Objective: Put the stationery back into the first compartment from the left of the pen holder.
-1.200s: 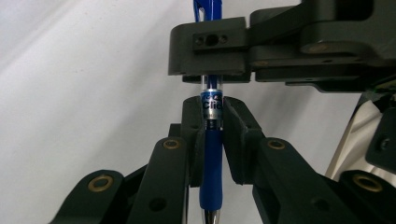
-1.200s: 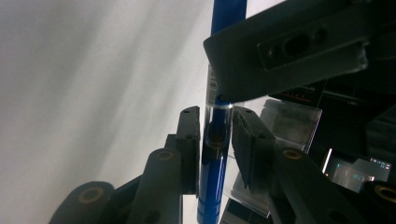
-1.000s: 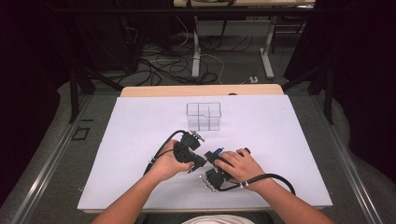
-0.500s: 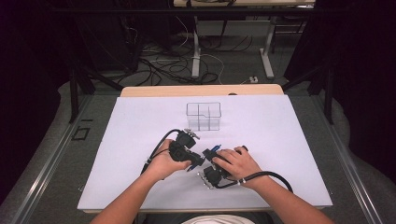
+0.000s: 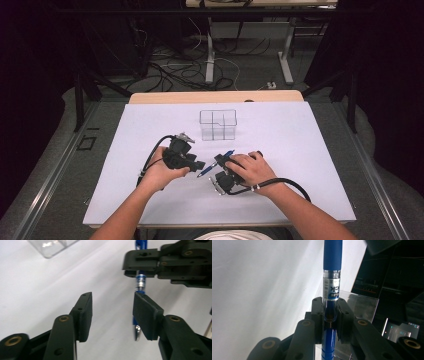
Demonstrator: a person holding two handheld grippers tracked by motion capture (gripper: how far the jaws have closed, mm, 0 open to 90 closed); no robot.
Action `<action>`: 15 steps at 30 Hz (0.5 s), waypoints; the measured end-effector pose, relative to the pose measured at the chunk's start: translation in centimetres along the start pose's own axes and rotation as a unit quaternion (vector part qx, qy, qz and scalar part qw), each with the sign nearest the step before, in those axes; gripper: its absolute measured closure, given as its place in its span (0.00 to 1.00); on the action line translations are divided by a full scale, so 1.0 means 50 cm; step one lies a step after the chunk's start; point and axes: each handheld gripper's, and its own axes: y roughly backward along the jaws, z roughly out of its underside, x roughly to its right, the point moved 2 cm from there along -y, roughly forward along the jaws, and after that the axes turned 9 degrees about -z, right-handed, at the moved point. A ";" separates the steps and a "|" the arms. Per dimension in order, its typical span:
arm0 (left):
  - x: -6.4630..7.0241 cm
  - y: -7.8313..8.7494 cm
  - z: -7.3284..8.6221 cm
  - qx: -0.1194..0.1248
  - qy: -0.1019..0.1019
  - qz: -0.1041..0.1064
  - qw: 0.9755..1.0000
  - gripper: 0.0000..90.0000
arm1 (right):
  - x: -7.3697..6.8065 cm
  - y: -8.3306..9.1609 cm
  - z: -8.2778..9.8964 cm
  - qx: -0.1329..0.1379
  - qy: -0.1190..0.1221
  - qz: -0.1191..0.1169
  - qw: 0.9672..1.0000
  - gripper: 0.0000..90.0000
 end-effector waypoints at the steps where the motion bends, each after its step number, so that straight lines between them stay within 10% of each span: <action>1: -0.007 0.004 0.003 0.003 0.000 -0.004 1.000 0.55 | 0.000 0.000 0.000 0.000 -0.008 0.000 1.000 0.88; 15: -0.073 0.013 0.044 0.042 0.034 -0.060 0.997 0.40 | 0.031 0.005 0.021 0.027 -0.051 0.008 0.998 0.88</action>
